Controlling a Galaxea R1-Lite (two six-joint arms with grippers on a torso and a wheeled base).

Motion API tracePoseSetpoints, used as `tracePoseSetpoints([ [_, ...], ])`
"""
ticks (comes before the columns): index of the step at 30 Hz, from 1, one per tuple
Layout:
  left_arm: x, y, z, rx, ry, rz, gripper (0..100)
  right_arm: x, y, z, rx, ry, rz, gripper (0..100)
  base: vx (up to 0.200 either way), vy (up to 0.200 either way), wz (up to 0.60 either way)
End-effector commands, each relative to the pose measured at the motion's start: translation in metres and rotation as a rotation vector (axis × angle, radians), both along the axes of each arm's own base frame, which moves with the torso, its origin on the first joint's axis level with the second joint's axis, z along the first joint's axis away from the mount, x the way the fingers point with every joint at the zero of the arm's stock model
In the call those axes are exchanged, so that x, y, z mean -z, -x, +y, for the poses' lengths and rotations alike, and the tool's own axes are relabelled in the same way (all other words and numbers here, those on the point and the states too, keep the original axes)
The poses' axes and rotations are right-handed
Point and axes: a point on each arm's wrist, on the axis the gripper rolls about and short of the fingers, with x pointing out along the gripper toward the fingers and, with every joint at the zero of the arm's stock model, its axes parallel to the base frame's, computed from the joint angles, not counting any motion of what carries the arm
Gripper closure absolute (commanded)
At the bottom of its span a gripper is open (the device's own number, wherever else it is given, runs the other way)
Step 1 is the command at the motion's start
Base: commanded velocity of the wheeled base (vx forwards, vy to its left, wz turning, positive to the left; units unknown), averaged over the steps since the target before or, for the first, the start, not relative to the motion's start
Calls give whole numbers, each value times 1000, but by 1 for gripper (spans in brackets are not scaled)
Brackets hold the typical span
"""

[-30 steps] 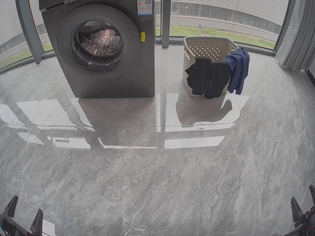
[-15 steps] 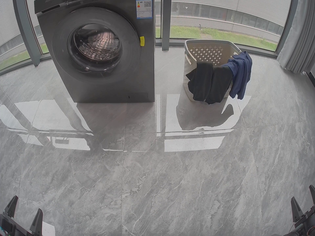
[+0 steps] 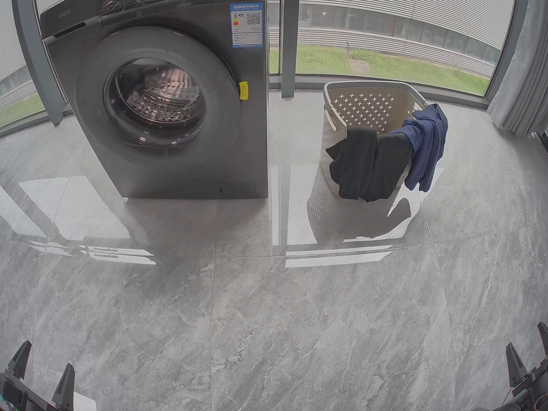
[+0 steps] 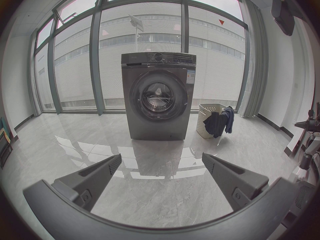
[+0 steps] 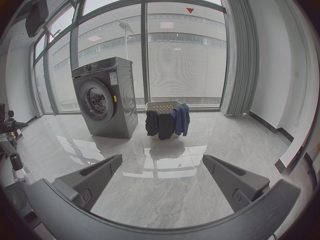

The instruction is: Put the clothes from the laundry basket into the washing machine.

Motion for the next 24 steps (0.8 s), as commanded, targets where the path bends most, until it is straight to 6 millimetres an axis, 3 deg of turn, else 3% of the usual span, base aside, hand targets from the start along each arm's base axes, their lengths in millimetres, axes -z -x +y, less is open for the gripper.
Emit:
tracePoseSetpoints([
  [1,5,0,0,-2,0,1,0,5,0,0,-2,0,1,0,0,0,-600],
  [8,5,0,0,-4,3,1,0,5,0,0,-1,0,1,0,0,0,-86],
  [24,5,0,0,-4,3,1,0,5,0,0,-1,0,1,0,0,-200,0],
])
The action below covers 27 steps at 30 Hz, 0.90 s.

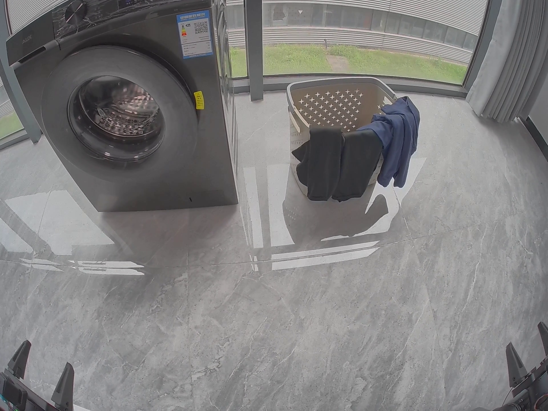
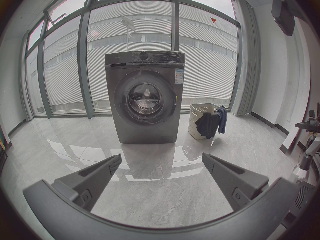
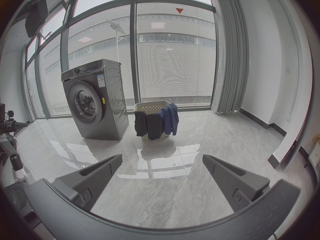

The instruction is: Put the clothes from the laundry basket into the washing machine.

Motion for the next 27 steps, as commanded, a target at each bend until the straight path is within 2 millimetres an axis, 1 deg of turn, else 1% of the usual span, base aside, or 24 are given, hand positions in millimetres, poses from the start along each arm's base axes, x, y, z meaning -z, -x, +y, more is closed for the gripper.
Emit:
tracePoseSetpoints([
  [1,5,0,0,0,0,2,0,5,0,0,0,0,1,0,0,-200,0],
  [2,5,0,0,0,0,2,0,5,0,0,-2,0,1,0,0,-200,0],
  [17,5,0,0,0,2,2,0,5,0,0,-2,0,1,0,0,0,0],
  [27,5,0,0,0,2,2,0,5,0,0,-2,0,1,0,200,0,0],
])
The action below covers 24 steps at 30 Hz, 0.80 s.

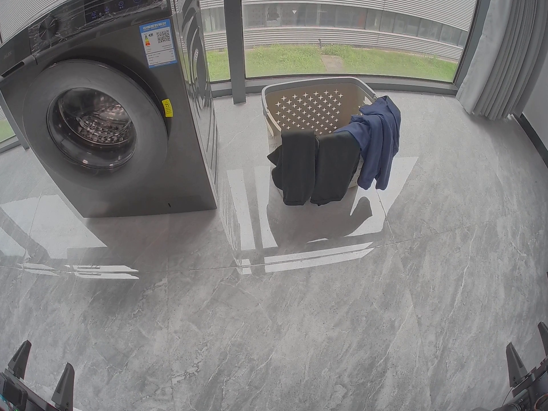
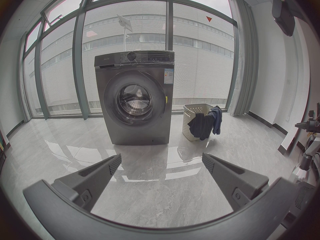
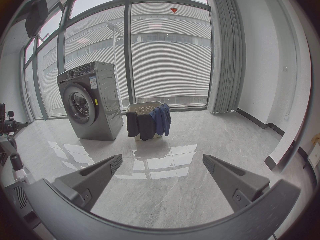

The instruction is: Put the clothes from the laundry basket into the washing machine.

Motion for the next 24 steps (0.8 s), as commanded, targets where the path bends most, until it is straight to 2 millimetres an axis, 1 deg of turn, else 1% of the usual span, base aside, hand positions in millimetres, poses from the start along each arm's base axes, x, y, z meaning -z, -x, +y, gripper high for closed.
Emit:
tracePoseSetpoints([
  [1,5,0,0,0,0,2,0,5,0,0,-1,0,1,0,200,0,0],
  [5,5,0,0,0,0,2,0,5,0,0,0,0,1,0,200,0,0],
  [17,5,0,0,0,3,2,0,5,0,0,-1,0,1,0,0,0,0],
  [24,5,0,0,0,5,2,0,5,0,0,-1,0,1,0,0,-200,0],
])
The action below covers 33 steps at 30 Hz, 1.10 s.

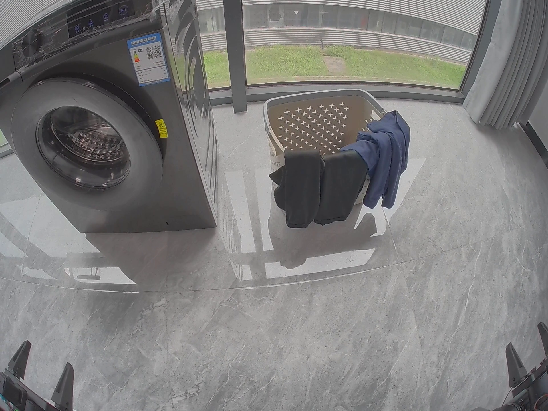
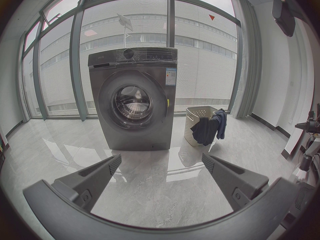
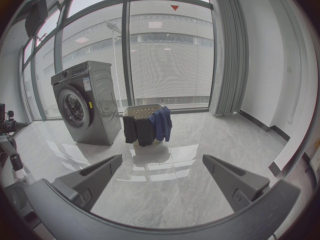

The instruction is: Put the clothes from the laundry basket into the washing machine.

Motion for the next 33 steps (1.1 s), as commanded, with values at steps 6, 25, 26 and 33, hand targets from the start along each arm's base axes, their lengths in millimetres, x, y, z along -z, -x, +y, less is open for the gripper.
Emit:
tracePoseSetpoints([
  [6,5,0,0,0,0,3,0,5,0,0,-1,0,1,0,0,-200,0],
  [25,5,0,0,0,1,3,0,5,0,0,1,0,1,0,0,-84,0],
  [26,5,0,0,0,3,3,0,5,0,0,1,0,1,0,0,0,0],
  [33,5,0,0,0,3,3,0,5,0,0,-1,0,1,0,200,0,0],
])
